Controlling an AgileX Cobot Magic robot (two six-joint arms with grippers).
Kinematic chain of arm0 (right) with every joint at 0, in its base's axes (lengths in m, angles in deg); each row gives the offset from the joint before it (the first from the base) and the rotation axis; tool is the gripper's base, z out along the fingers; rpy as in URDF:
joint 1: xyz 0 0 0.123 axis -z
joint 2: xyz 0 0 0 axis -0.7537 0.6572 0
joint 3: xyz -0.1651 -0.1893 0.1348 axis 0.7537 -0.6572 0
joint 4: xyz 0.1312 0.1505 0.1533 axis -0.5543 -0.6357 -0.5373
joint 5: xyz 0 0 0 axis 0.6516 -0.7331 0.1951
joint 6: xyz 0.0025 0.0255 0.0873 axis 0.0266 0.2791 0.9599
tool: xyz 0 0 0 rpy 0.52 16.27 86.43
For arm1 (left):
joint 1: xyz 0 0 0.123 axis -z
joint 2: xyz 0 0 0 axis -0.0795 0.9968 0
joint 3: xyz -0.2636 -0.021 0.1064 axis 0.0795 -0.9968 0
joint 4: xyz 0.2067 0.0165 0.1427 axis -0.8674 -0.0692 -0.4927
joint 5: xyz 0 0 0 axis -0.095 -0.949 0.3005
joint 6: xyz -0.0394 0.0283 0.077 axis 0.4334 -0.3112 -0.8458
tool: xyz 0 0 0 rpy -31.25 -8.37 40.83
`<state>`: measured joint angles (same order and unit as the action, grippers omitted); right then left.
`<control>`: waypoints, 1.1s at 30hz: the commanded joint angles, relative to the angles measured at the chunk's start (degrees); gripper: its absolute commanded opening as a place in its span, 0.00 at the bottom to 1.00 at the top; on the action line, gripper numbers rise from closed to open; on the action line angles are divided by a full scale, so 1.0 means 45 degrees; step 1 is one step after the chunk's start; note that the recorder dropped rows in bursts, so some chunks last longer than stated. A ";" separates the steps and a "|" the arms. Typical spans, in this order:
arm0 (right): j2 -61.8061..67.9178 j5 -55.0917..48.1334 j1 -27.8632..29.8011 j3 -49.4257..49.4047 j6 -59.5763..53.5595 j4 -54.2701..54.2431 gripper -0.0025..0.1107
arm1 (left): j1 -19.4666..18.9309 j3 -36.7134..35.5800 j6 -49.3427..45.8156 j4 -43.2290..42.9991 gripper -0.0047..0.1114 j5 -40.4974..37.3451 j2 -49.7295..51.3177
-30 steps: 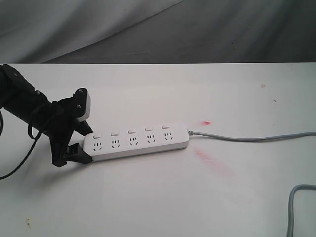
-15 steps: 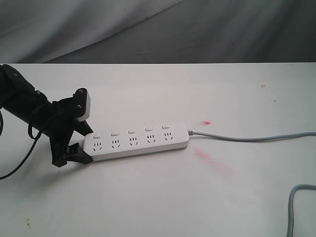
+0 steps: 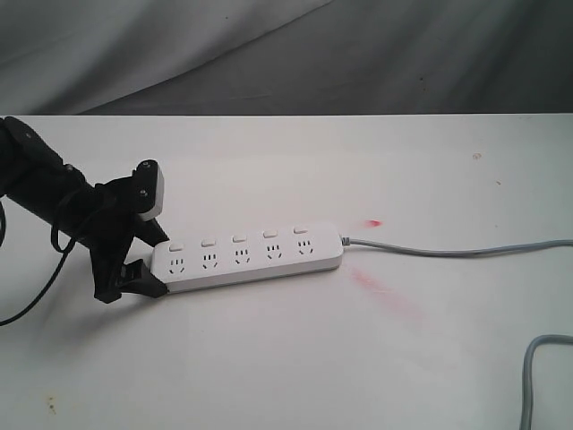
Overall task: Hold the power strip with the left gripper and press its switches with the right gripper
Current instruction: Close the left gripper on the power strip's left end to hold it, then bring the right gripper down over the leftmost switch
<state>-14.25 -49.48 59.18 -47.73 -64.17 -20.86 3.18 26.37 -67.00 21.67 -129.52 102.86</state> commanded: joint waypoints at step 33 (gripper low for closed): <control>1.5239 -0.8297 -0.6423 1.4266 -0.1933 -0.2173 0.02 | 0.0053 -0.0005 0.0089 0.0016 0.58 -0.0101 0.0081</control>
<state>49.20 -84.86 30.21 11.78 -65.48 -25.21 3.18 26.37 -67.00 21.79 -129.62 102.86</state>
